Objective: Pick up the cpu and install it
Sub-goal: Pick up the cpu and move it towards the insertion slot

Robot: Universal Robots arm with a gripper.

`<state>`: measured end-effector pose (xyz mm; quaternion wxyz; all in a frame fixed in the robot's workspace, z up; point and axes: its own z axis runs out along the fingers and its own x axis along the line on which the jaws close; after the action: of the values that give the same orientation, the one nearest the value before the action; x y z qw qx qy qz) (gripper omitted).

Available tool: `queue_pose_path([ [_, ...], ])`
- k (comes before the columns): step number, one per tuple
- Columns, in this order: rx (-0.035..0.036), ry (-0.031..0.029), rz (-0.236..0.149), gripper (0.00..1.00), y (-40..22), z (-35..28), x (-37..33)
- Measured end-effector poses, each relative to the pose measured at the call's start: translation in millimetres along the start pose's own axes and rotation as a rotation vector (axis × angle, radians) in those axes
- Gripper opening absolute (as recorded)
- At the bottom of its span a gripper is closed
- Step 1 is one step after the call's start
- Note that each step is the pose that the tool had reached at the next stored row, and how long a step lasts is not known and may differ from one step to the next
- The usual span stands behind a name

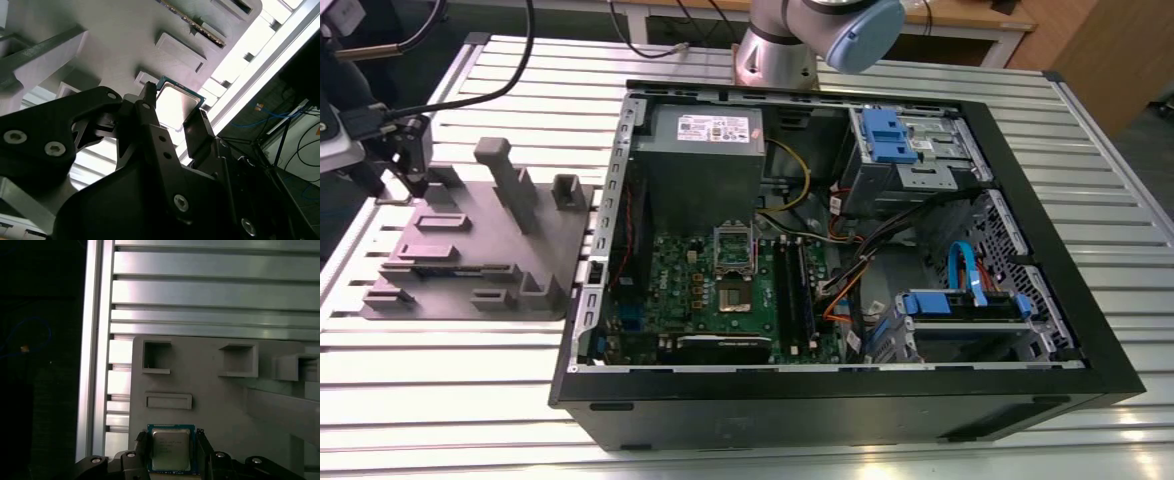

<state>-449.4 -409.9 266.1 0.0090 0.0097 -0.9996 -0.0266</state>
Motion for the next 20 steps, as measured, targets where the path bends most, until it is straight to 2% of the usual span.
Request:
queue_pose_path([
  [20,0.0000,-0.0001,0.000,0.47,0.4,-7.6,0.1],
])
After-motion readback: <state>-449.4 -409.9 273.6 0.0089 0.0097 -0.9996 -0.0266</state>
